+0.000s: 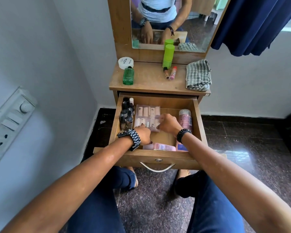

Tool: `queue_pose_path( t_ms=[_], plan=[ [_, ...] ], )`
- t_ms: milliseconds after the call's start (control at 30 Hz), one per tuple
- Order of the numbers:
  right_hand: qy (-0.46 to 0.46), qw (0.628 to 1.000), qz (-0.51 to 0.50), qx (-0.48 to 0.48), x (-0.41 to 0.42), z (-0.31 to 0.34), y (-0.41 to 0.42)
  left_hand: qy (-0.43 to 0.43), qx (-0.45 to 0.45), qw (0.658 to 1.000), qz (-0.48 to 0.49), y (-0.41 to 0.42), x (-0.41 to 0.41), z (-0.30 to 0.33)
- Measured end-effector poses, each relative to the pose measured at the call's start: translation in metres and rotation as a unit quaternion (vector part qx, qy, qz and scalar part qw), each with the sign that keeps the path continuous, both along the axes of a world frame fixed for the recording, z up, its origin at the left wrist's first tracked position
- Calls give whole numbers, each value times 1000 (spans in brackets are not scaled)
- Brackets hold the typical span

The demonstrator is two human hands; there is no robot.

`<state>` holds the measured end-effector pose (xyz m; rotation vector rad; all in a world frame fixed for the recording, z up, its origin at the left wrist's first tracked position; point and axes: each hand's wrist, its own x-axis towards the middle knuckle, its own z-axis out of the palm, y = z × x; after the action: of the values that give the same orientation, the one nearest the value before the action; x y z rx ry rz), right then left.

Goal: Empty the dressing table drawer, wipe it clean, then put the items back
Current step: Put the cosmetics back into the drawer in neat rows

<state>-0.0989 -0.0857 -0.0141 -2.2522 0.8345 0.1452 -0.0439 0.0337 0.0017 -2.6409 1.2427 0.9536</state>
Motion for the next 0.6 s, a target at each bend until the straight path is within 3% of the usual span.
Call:
queue_pose_path(
  t_ms=[200,367,467,600],
  plan=[
    [-13,1000,2,-6,4,-7,3,-9,1,1000,-15,3,2,0],
    [-22,998,-19,62,1,-9,-8,-14,-15,999,-25,4,2,3],
    [-67,993,-50,77,-5,-9,-15,-8,-59,998,-15,4,7,7],
    [-165,967,-50,186,-15,7,-21,22,-143,989,32,0,14,15]
  ],
)
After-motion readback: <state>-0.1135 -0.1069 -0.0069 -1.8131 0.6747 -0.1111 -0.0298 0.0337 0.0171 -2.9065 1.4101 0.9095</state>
